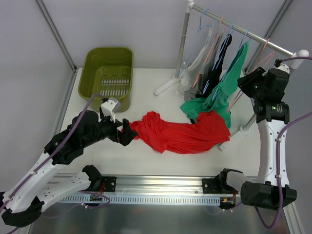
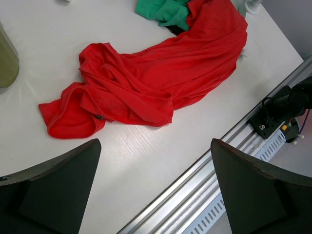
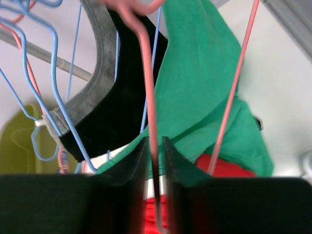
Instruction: Remove the tank top from the hanger
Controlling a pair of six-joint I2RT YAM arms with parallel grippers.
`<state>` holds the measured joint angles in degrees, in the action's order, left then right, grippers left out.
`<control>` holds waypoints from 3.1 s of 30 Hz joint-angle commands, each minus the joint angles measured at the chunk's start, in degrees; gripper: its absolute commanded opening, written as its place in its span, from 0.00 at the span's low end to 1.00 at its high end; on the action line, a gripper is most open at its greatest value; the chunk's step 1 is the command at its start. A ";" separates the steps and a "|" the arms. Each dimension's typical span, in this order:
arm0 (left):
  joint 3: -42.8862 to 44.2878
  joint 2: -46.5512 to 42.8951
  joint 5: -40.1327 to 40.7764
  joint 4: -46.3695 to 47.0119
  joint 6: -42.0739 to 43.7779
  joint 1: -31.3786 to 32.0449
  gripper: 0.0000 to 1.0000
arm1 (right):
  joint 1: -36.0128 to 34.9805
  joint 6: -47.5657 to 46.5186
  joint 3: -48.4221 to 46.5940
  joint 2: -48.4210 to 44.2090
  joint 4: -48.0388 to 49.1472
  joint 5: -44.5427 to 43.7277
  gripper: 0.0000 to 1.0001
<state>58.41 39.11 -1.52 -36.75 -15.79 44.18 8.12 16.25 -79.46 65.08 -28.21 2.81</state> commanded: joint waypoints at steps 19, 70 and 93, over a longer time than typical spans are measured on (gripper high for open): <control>12.59 50.16 4.05 21.55 -0.39 11.96 0.99 | 3.39 -14.13 9.76 -29.73 -18.90 -13.26 0.99; 21.37 27.07 39.03 17.25 5.94 28.24 0.00 | 1.20 -17.92 5.72 -48.55 -20.75 7.04 0.99; 79.48 56.41 25.54 24.54 24.77 -18.94 0.00 | 0.76 -14.06 4.05 -47.77 -21.01 14.50 0.99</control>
<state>138.76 92.44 34.85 -16.58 12.75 31.31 9.56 0.19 -73.82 16.99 -51.27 13.56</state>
